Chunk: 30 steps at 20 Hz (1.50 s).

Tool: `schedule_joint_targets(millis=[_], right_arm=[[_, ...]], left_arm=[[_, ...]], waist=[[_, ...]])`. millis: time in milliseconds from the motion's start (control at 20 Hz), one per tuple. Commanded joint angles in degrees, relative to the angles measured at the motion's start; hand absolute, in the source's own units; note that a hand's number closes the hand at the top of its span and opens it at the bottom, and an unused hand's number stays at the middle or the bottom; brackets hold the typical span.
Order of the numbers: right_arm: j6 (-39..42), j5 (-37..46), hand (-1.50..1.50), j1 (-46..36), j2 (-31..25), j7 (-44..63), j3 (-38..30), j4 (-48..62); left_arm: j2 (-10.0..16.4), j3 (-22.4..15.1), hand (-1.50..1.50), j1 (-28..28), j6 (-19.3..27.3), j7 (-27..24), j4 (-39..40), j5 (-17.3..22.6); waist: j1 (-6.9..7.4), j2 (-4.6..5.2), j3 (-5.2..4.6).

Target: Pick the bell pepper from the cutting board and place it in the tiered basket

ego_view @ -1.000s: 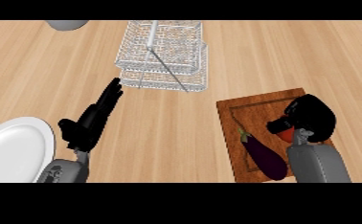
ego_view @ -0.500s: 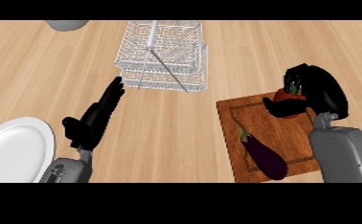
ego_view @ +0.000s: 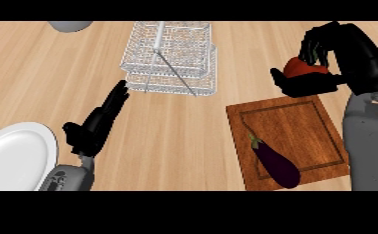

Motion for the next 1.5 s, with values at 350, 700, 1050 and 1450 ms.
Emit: schedule_joint_targets(millis=[350, 700, 1050, 1450], right_arm=[[-1.6, 0.7, 1.50, -31.1, 6.1, 15.0, 0.0, 19.8], [-11.7, 2.4, 1.50, -41.4, 10.6, 10.5, -1.1, 39.1], [-18.4, 1.7, 1.50, -49.2, 12.4, 6.3, -0.5, 57.5], [-25.8, -1.2, 1.50, -55.6, 12.5, -0.8, -1.0, 72.8]], left_arm=[[-0.5, 0.4, 0.00, 0.2, -0.6, 0.8, -1.0, -0.9], [-1.3, 0.6, 0.00, -1.6, -1.4, 1.3, 1.4, -1.4], [-2.9, -0.7, 0.00, -1.8, -1.0, 0.6, 0.4, -2.6], [-0.7, 0.4, 0.00, -0.3, -3.9, -1.8, 0.4, -2.1]], waist=[[1.37, 0.27, -0.04], [1.37, 0.54, -0.03], [2.63, 0.90, -0.07], [4.04, 1.26, -0.10]])
